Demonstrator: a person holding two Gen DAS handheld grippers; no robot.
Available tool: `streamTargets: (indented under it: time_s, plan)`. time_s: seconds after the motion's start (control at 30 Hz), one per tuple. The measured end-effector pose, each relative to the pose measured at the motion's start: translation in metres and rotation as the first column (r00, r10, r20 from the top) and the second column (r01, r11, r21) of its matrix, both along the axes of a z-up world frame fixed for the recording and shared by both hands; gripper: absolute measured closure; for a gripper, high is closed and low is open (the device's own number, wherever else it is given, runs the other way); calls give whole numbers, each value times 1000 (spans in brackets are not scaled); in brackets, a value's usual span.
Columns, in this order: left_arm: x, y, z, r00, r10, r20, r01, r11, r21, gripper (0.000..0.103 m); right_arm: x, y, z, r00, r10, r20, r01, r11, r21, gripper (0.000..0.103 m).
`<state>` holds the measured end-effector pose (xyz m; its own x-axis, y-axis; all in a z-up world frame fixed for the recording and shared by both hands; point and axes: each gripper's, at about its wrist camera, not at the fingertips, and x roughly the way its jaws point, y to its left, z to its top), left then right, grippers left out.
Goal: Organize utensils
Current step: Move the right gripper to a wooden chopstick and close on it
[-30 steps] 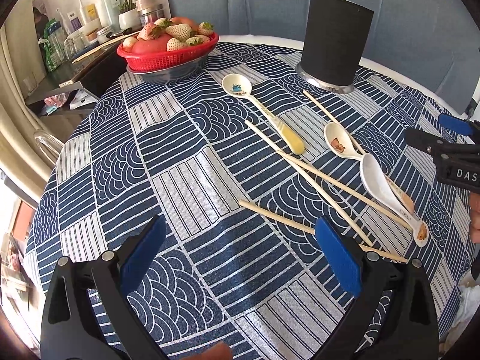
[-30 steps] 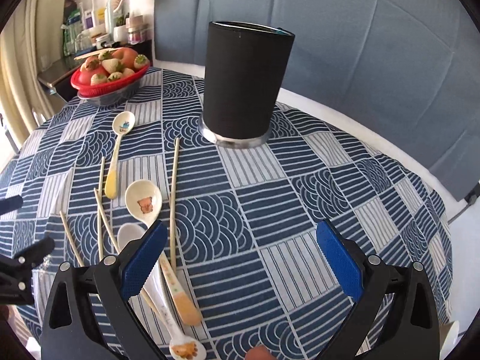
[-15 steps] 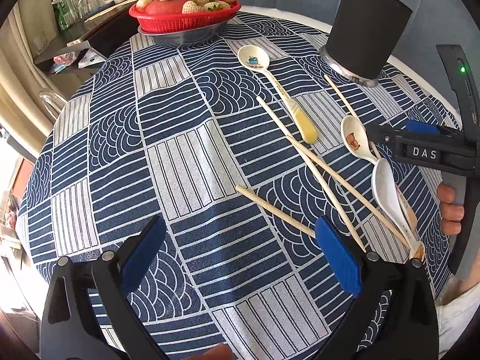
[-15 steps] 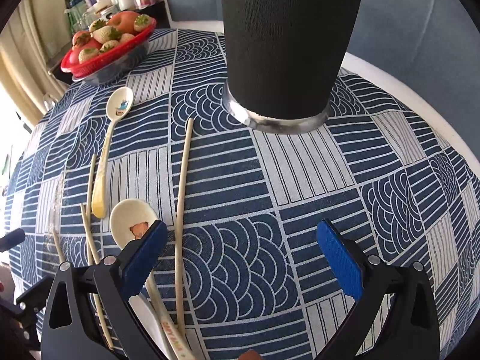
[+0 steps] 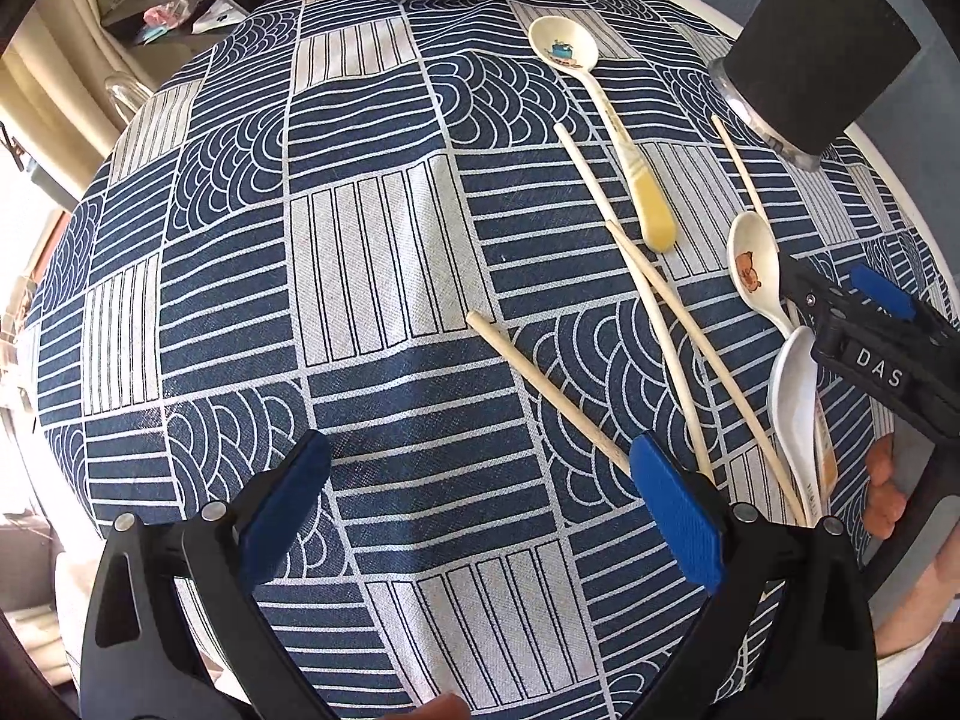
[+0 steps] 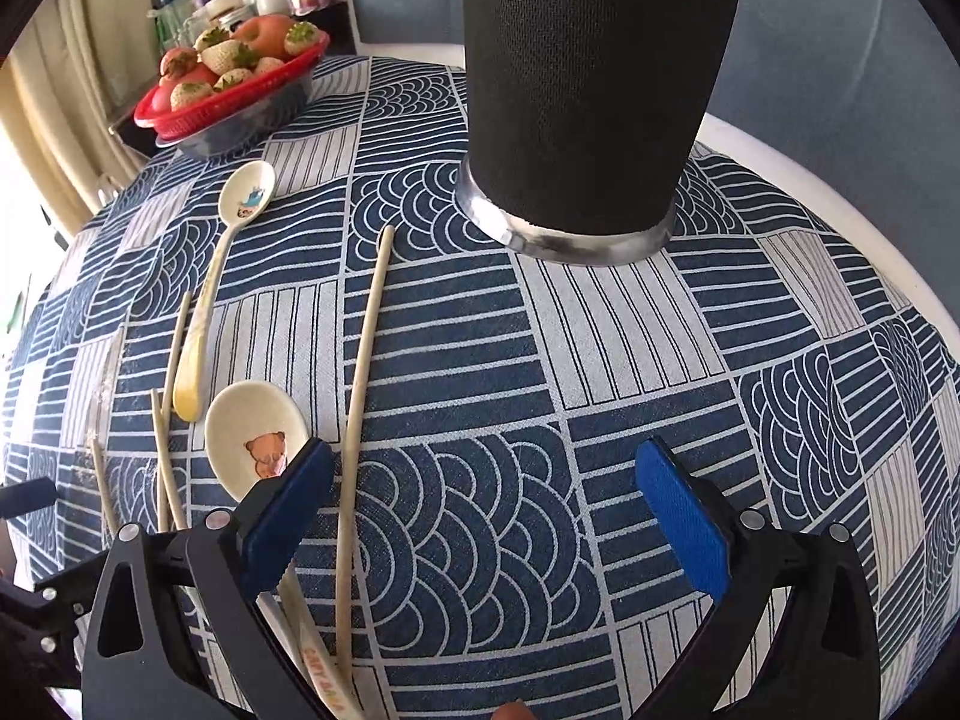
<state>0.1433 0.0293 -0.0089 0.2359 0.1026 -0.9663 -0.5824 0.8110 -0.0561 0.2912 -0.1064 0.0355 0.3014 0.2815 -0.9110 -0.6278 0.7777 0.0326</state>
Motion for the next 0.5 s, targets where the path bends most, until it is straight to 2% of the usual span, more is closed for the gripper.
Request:
streamTargets:
  time_s: [0.27,0.4,0.5]
  plan:
    - [11,-8,-3,997,52,-54,-50,998,38,5,-1,-3,1,1000,13,22,-13,1000,17,6]
    - [8,-14,-2,996,85,-34,-84,995,54,4,3,-2,1,999,42,14,-42,999,14,7]
    - [4,-19,-2,993,101,-59,-100,995,28,4,3,1,0,999,46,7,-46,999,4,8]
